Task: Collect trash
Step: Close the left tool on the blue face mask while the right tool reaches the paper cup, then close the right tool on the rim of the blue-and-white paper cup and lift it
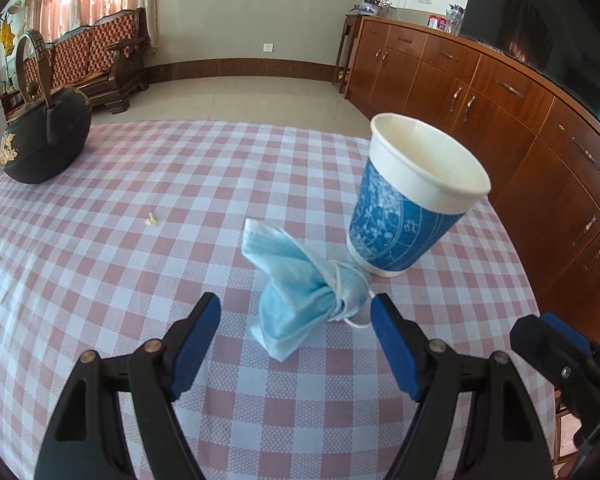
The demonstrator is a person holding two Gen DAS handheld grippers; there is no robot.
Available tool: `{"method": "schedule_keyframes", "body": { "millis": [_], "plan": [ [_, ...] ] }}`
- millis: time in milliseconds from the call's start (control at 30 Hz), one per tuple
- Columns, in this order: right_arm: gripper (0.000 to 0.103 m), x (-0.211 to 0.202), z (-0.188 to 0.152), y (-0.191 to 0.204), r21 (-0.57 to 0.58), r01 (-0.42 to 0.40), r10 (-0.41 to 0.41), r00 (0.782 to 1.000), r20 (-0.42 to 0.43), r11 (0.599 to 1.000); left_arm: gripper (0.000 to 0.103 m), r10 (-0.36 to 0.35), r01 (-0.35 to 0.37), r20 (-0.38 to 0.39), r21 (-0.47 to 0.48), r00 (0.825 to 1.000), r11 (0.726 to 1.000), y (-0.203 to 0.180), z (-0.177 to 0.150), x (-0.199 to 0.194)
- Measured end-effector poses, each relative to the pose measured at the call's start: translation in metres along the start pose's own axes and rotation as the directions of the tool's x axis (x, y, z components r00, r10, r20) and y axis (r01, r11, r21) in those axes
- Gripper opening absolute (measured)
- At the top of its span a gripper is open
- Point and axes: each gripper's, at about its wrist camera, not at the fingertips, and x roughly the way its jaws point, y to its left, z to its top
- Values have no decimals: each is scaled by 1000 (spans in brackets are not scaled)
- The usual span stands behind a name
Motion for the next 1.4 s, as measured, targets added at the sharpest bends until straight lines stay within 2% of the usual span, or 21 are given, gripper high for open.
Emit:
{"method": "schedule_keyframes", "body": {
  "millis": [67, 167, 233, 333, 433, 500, 667, 967, 1033, 1067, 1100, 1400],
  "plan": [
    [77, 6, 3, 2, -6, -6, 6, 1000, -1, 1000, 79, -14, 14, -6, -8, 1000, 1000, 1, 3, 2],
    [77, 13, 7, 8, -16, -12, 12, 1000, -4, 1000, 78, 2, -2, 2, -17, 1000, 1000, 6, 8, 3],
    [77, 18, 9, 12, -20, -24, 24, 1000, -8, 1000, 73, 13, -13, 5, -26, 1000, 1000, 13, 10, 3],
    [77, 26, 11, 21, -36, -37, 36, 999, -16, 999, 65, 16, -16, -6, -31, 1000, 999, 22, 12, 7],
    [77, 35, 16, 32, -56, -45, 44, 999, -20, 997, 53, 21, -21, -10, -36, 1000, 999, 31, 15, 9],
    [79, 42, 19, 39, -70, -50, 48, 999, -24, 996, 38, 20, -20, -10, -35, 1000, 999, 37, 17, 10],
    [81, 61, 30, 55, -93, -33, 31, 999, -23, 995, 28, -7, 6, -9, -49, 1000, 999, 48, 19, 11],
    [82, 85, 47, 67, -127, 6, -6, 1000, 2, 992, 25, -34, 33, -6, -72, 999, 997, 55, 20, 11],
    [78, 87, 47, 68, -137, 11, -10, 1000, 7, 991, 25, -36, 36, -5, -73, 999, 997, 55, 21, 11],
    [64, 87, 47, 68, -137, 7, -5, 1000, 10, 990, 25, -37, 36, -5, -75, 999, 997, 56, 21, 11],
    [63, 87, 48, 67, -138, 2, -1, 1000, 9, 990, 25, -38, 38, -5, -76, 999, 996, 57, 21, 11],
    [61, 65, 36, 66, -143, -16, 20, 999, 27, 990, 25, -48, 49, 9, -76, 999, 996, 57, 10, -3]
  ]
}}
